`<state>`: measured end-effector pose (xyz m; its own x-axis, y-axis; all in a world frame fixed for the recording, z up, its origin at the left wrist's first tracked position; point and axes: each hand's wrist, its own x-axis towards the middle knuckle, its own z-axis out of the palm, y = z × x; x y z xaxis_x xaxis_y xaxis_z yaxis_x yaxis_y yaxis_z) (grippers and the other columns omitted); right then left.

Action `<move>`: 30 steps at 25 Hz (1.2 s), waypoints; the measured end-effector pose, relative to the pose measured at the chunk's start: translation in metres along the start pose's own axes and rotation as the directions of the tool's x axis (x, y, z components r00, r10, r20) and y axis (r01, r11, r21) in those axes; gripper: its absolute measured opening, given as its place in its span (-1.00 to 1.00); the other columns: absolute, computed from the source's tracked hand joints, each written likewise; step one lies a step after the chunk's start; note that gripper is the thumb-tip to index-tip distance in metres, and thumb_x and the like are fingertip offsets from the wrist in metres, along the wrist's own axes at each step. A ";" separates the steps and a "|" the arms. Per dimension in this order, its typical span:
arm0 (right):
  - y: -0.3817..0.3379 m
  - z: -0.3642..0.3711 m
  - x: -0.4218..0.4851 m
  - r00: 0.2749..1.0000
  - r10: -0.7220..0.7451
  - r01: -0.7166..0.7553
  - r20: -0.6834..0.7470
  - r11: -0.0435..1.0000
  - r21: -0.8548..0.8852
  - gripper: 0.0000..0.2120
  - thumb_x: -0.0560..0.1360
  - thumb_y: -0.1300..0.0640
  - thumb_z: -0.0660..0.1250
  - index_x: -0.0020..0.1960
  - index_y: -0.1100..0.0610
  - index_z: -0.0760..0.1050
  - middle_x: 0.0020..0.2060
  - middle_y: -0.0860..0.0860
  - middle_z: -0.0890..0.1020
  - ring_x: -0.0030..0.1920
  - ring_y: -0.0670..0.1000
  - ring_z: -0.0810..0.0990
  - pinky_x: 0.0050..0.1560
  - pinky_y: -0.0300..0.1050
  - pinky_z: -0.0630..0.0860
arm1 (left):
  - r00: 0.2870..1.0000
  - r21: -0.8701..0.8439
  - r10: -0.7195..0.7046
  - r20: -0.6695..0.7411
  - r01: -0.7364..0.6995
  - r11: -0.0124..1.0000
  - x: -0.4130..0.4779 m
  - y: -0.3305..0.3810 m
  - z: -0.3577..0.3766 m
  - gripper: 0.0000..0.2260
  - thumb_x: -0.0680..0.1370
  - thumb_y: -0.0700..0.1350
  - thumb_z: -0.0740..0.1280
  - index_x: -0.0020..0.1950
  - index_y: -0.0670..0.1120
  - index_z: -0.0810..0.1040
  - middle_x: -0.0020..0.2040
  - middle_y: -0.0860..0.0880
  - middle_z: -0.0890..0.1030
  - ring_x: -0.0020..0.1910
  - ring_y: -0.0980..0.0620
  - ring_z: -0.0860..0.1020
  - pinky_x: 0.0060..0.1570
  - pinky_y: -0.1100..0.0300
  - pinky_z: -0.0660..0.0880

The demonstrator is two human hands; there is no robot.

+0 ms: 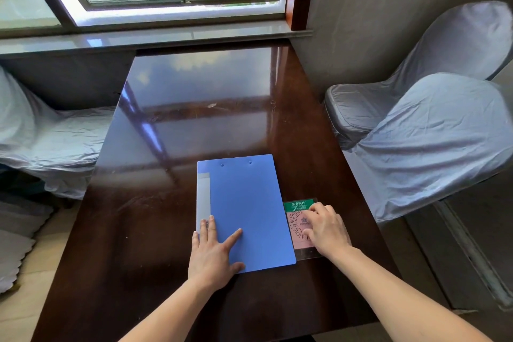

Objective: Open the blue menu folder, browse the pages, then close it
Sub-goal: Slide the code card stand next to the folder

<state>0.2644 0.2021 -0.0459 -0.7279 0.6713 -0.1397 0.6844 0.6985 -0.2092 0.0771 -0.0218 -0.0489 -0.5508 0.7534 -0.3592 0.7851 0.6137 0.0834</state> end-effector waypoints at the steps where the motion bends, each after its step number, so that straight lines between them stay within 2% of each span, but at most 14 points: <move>1: 0.000 0.000 0.000 1.000 -0.002 0.002 0.016 1.000 0.004 -0.61 0.52 -0.04 0.41 0.31 0.03 0.51 0.29 0.00 0.50 0.23 0.02 0.46 0.20 -0.11 0.49 | 1.000 0.000 0.001 0.001 -0.001 1.000 0.000 0.000 0.000 -0.25 0.45 0.39 0.27 0.55 0.33 -0.02 0.62 -0.25 -0.22 0.58 -0.26 -0.26 0.54 -0.17 -0.15; 10: 0.000 0.002 -0.001 0.999 0.007 -0.008 0.046 0.999 0.034 -0.59 0.51 -0.03 0.44 0.31 0.06 0.54 0.29 0.00 0.50 0.24 0.02 0.45 0.20 -0.12 0.53 | 1.000 -0.023 0.003 -0.008 -0.004 1.000 0.000 -0.001 0.001 -0.25 0.45 0.38 0.29 0.55 0.34 0.00 0.62 -0.25 -0.22 0.58 -0.24 -0.28 0.55 -0.15 -0.15; 16: 0.002 -0.001 -0.003 1.000 -0.002 0.002 -0.017 1.000 0.015 -0.60 0.50 -0.04 0.44 0.30 0.04 0.54 0.31 0.01 0.50 0.31 0.04 0.42 0.28 -0.07 0.45 | 1.000 -0.013 0.004 -0.021 -0.005 1.000 0.001 -0.001 0.002 -0.25 0.45 0.38 0.29 0.54 0.34 0.01 0.62 -0.25 -0.23 0.58 -0.24 -0.31 0.55 -0.18 -0.18; 21: 0.004 0.000 -0.008 0.997 0.016 -0.020 0.079 0.999 0.050 -0.53 0.51 -0.05 0.43 0.38 0.01 0.48 0.35 0.00 0.44 0.32 0.03 0.40 0.29 -0.06 0.47 | 1.000 -0.025 0.004 -0.012 -0.005 1.000 0.002 -0.001 0.002 -0.25 0.45 0.36 0.31 0.54 0.34 0.02 0.62 -0.25 -0.22 0.58 -0.22 -0.29 0.56 -0.17 -0.17; 30: 0.004 0.000 -0.008 0.995 0.030 -0.034 0.093 0.998 0.051 -0.53 0.51 -0.03 0.42 0.39 0.02 0.47 0.36 0.00 0.43 0.34 0.04 0.39 0.30 -0.07 0.48 | 1.000 -0.043 -0.005 -0.009 0.005 0.999 0.006 -0.001 0.000 -0.26 0.44 0.35 0.32 0.54 0.34 0.04 0.63 -0.23 -0.22 0.59 -0.20 -0.28 0.56 -0.16 -0.17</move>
<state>0.2730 0.1992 -0.0459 -0.7082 0.6659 -0.2348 0.7059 0.6616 -0.2530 0.0729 -0.0183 -0.0512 -0.5572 0.7523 -0.3514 0.7698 0.6267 0.1212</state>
